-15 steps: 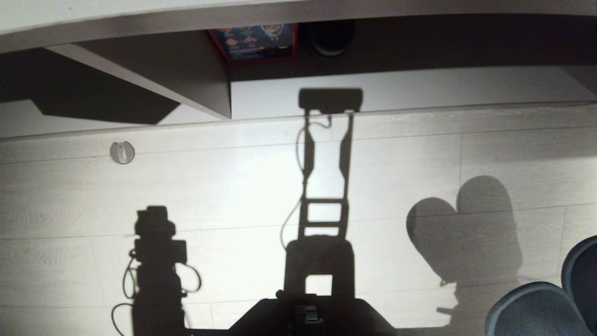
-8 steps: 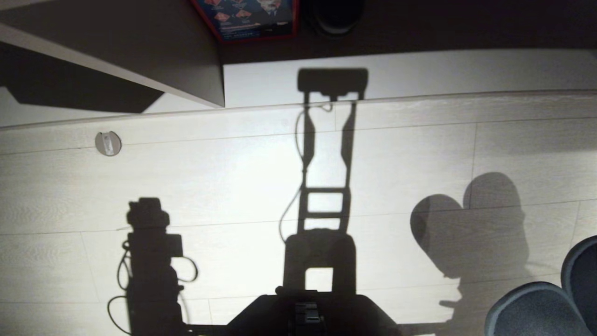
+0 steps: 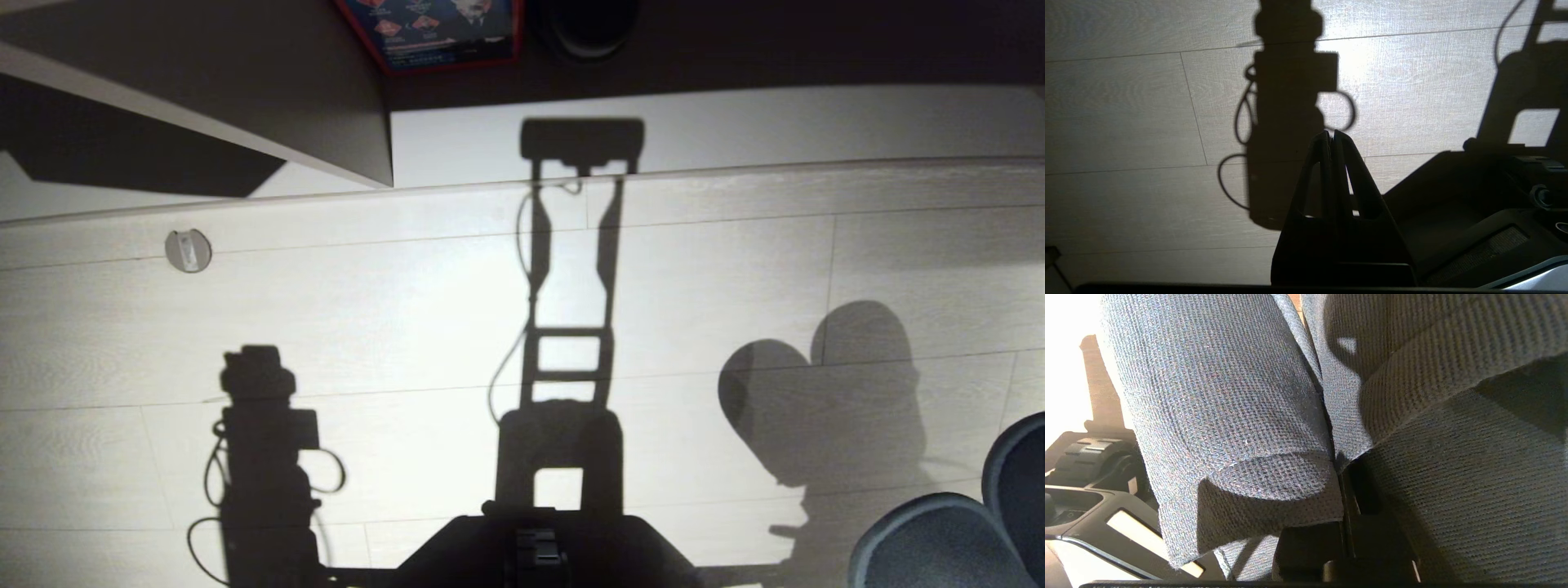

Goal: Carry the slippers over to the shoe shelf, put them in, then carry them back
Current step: Place the slippers into the shoe cabinet

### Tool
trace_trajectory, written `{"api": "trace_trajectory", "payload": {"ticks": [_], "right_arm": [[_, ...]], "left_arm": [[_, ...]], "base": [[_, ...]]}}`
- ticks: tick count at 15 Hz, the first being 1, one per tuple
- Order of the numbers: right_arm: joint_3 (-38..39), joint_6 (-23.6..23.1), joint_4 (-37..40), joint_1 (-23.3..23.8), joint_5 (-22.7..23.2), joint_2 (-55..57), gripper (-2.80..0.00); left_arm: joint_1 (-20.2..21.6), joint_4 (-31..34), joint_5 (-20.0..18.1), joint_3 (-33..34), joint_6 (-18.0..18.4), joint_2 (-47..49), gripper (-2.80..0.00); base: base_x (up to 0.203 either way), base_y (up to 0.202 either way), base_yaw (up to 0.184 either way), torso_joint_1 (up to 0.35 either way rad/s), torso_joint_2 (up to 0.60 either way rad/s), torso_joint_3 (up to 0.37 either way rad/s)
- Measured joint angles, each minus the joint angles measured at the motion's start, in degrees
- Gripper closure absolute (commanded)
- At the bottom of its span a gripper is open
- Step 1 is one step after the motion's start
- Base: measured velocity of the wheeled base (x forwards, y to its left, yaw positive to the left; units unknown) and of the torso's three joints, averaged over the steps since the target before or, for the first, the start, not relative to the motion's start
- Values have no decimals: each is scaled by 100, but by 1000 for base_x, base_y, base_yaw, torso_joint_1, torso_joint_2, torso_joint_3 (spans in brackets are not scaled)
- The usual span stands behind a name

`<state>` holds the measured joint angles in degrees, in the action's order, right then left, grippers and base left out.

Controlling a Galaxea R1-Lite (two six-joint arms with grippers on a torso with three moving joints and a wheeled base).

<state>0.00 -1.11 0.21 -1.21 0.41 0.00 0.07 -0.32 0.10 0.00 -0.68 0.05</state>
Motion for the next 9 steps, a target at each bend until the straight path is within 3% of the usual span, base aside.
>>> {"api": "trace_trajectory", "payload": {"ticks": [9], "right_arm": [[0, 1, 6, 0, 0, 0, 0]], "left_arm": [[0, 1, 4, 0, 0, 0, 0]], "base": [[0, 0, 0, 0, 0, 0]]}}
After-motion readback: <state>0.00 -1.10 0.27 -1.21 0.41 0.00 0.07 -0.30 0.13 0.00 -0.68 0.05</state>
